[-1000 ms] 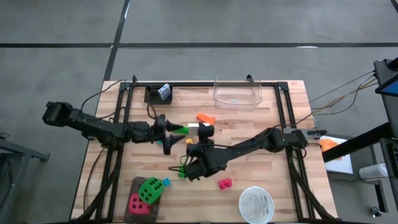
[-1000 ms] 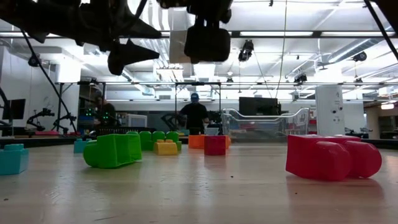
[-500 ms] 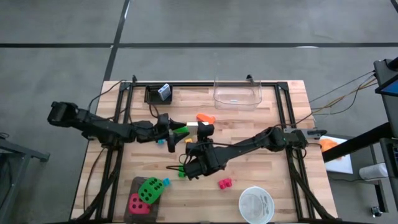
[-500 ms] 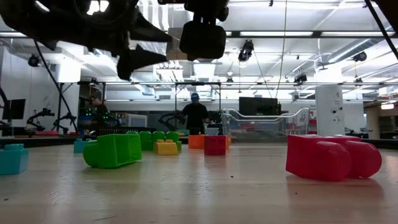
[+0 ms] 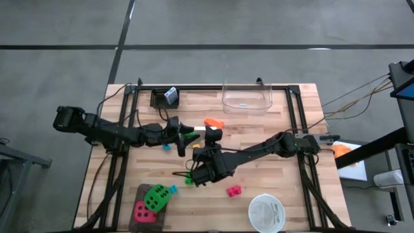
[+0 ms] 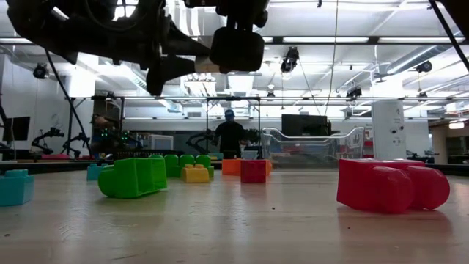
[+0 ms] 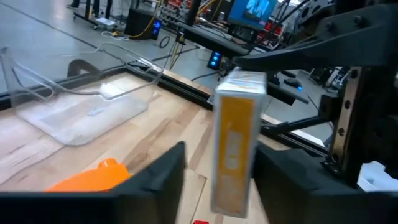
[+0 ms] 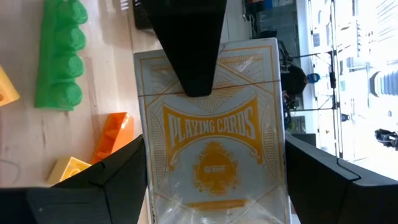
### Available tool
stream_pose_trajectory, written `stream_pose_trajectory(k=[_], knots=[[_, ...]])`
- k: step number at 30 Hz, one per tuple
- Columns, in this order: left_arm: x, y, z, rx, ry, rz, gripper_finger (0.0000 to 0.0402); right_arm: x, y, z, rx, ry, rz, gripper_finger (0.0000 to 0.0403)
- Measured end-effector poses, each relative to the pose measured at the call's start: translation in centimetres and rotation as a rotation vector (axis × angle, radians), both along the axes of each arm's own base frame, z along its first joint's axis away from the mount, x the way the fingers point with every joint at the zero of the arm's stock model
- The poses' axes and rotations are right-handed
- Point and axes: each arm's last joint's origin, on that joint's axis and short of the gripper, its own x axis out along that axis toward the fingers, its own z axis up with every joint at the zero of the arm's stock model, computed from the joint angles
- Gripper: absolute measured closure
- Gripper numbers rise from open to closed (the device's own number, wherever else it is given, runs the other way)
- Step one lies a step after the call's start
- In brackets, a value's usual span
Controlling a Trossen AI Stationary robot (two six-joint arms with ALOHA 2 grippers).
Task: Pick & Place Toys
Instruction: Put the yellow playing card box into the black bin
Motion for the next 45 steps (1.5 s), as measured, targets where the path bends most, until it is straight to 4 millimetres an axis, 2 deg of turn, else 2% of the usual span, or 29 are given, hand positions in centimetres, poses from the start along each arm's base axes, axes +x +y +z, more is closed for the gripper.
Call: stream_pose_trajectory(k=[4,5,9,14,21,25,29,32,37,41,45], knots=[[0.0,-0.1,0.0,0.031,0.008,-0.037,0.0338,0.0,0.0,-0.1,0.007,0.003,0.0,0.0086],[0.0,-0.1,0.0,0.037,0.009,-0.045,0.0348,0.0,0.0,-0.1,0.008,0.001,-0.001,0.0075],[0.0,0.0,-0.2,0.044,0.028,-0.034,0.0346,0.0,0.2,-0.1,0.015,-0.03,-0.006,0.0043],[-0.5,0.0,0.0,0.05,0.051,-0.015,0.0346,-0.3,1.2,0.0,0.017,-0.041,0.012,0.0036],[-2.3,0.2,0.9,0.06,0.033,-0.005,0.0346,-1.8,5.0,-0.1,0.036,-0.03,0.096,0.0034],[-3.8,0.3,1.3,0.062,0.053,-0.004,0.0346,-2.4,6.9,-0.4,0.136,-0.024,0.132,0.0033],[-5.3,0.5,1.7,0.059,0.054,0.004,0.0346,-2.1,8.5,-1.6,0.233,-0.016,0.196,0.0033],[-6.4,0.6,1.9,0.059,0.082,0.012,0.0346,-0.9,9.7,-3.1,0.35,-0.011,0.312,0.0032],[-8.0,0.7,2.4,0.066,0.112,0.017,0.0346,1.6,10.7,-5.1,0.545,-0.034,0.651,0.0032],[-9.1,0.9,2.5,0.094,0.148,0.061,0.0346,2.4,9.6,-3.9,0.671,-0.184,0.879,0.0032],[-9.9,1.1,2.3,0.112,0.194,0.131,0.0346,1.5,6.7,-2.1,0.79,-0.39,1.084,0.0032]])
